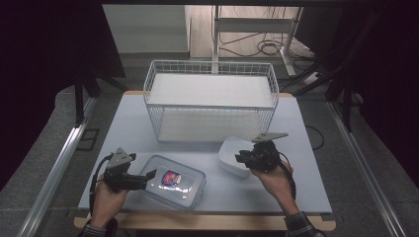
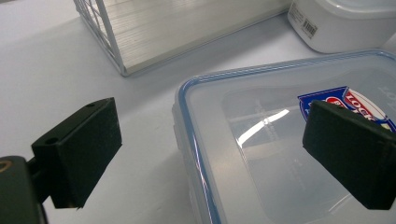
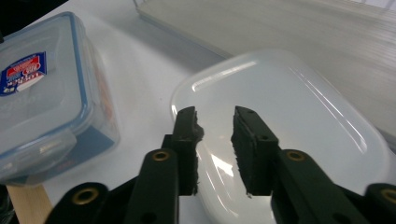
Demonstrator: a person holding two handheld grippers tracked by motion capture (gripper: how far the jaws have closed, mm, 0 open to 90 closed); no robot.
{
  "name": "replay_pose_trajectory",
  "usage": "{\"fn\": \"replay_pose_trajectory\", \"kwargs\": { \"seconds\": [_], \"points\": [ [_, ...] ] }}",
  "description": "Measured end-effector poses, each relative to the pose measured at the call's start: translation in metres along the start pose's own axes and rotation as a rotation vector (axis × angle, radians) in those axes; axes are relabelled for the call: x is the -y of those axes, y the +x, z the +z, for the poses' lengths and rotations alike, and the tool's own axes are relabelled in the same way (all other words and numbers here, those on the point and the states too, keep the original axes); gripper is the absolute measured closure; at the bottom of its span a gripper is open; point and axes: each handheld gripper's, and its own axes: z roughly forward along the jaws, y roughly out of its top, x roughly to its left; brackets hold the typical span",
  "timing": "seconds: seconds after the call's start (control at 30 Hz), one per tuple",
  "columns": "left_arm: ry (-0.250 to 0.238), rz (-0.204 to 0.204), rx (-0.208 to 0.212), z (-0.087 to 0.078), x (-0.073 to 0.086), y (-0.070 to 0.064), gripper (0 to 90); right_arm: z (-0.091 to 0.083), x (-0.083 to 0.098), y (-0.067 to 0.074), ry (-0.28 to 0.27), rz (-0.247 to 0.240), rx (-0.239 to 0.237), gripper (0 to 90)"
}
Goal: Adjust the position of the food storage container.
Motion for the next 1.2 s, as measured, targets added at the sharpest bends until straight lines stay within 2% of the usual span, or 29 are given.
{"fn": "replay_pose_trajectory", "kwargs": {
  "seconds": [0.07,0.1,0.13,0.23,0.47,0.53,0.8,0.83,0.93,1.0,1.2],
  "points": [
    [0.003,0.003,-0.001,0.0,0.0,0.0,4.4,0.004,-0.003,0.001,0.001,-0.003,-0.004,75.4],
    [0.004,0.004,-0.002,0.001,0.001,0.0,4.4,0.011,-0.008,0.002,0.01,-0.005,-0.008,80.0],
    [0.004,0.004,-0.002,0.001,0.001,0.0,4.4,0.011,-0.008,0.002,0.01,-0.005,-0.008,80.0],
    [0.002,0.002,-0.002,0.0,0.0,0.001,4.3,0.024,-0.018,0.006,0.021,-0.009,-0.01,87.3],
    [0.006,0.004,0.001,0.001,0.0,0.0,4.3,0.044,-0.032,0.013,0.038,-0.034,-0.026,89.1],
    [0.006,0.004,0.004,0.001,0.0,0.0,4.3,0.056,-0.038,0.014,0.059,-0.047,-0.028,89.1],
    [0.0,-0.003,0.008,0.001,0.0,0.0,4.3,0.079,-0.047,0.015,0.09,-0.075,-0.01,89.5],
    [0.001,-0.004,0.008,0.001,0.0,0.0,4.3,0.084,-0.047,0.015,0.111,-0.081,-0.001,89.5],
    [0.002,-0.007,0.012,0.001,0.0,0.0,4.4,0.09,-0.044,0.014,0.136,-0.096,-0.003,89.6],
    [0.004,-0.009,0.015,0.002,0.0,-0.001,4.6,0.088,-0.042,0.011,0.129,-0.092,-0.014,89.7],
    [0.005,-0.011,0.013,0.001,-0.001,-0.001,4.8,0.082,-0.04,0.008,0.14,-0.091,0.016,89.7]
  ]
}}
